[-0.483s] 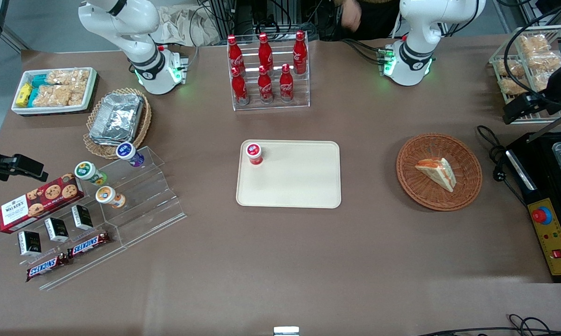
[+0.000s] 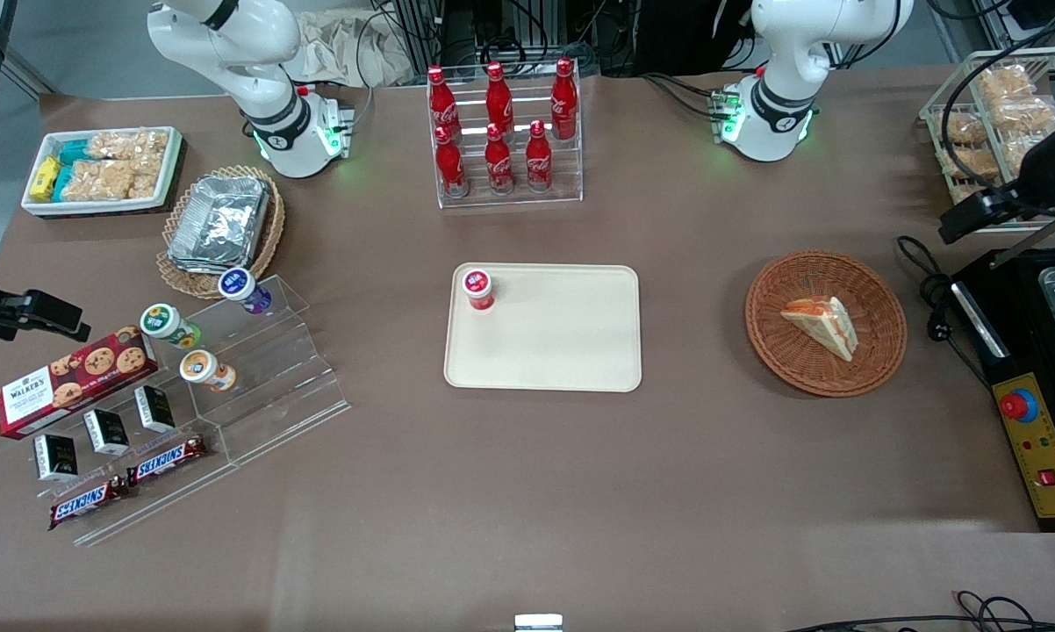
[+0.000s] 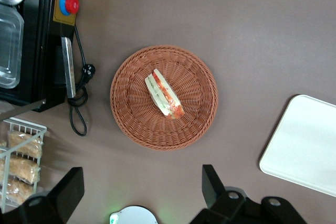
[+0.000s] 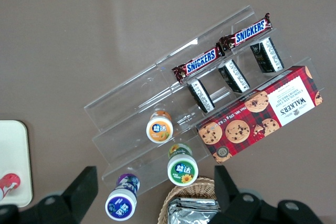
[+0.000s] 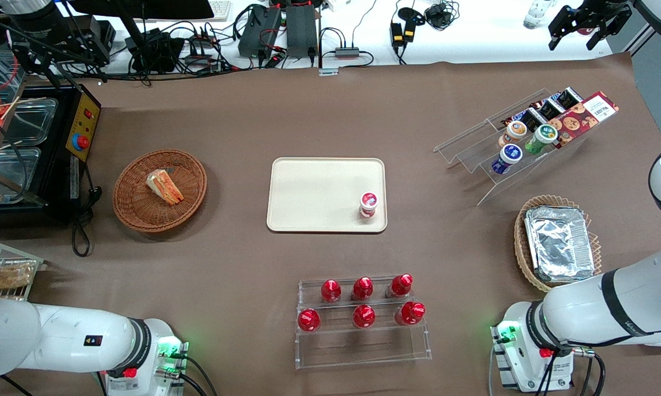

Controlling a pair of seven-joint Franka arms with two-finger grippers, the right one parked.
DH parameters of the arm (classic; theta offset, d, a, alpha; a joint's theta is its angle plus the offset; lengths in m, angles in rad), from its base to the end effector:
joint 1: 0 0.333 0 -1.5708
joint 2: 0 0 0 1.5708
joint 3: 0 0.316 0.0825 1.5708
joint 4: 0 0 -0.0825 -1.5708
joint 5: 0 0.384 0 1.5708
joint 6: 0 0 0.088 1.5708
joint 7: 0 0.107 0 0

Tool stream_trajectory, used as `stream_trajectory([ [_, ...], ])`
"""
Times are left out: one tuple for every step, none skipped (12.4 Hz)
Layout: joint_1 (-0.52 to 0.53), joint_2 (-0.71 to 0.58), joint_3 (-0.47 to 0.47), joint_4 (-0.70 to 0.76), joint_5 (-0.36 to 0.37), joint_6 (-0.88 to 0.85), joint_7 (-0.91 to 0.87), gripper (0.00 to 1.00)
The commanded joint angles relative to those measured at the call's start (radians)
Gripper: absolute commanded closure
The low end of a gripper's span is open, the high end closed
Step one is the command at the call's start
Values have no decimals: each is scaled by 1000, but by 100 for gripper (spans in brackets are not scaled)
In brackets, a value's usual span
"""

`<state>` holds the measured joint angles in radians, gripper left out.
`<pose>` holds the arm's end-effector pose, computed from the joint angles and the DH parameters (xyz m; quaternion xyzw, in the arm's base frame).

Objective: Place sandwich from basket to tray
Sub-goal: 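Move the left gripper over the wicker basket toward the sandwich, then lower the left gripper and close it on the wrapped sandwich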

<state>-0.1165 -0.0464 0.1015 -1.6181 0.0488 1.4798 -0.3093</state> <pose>0.5298 -0.0011 0.6200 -0.9878 -0.1474 0.0419 0.0292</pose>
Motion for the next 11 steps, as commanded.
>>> stream_trajectory([
  [0,-7,-6,-75,-27,38,-66,0],
  [-2,-27,-8,-144,-40,107,-162,0],
  [-6,-45,-12,-229,-43,200,-266,0],
  [-6,-64,-29,-315,-43,273,-339,0],
  [-6,-73,-31,-394,-38,339,-387,0],
  [-5,-79,-31,-457,-38,400,-436,0],
  [-3,-79,-31,-510,-38,454,-486,0],
  [1,-79,-31,-569,-37,521,-497,0],
  [3,-75,-29,-613,-37,595,-504,0],
  [3,-61,-29,-641,-37,649,-505,0],
  [3,-43,-28,-664,-38,695,-505,0],
])
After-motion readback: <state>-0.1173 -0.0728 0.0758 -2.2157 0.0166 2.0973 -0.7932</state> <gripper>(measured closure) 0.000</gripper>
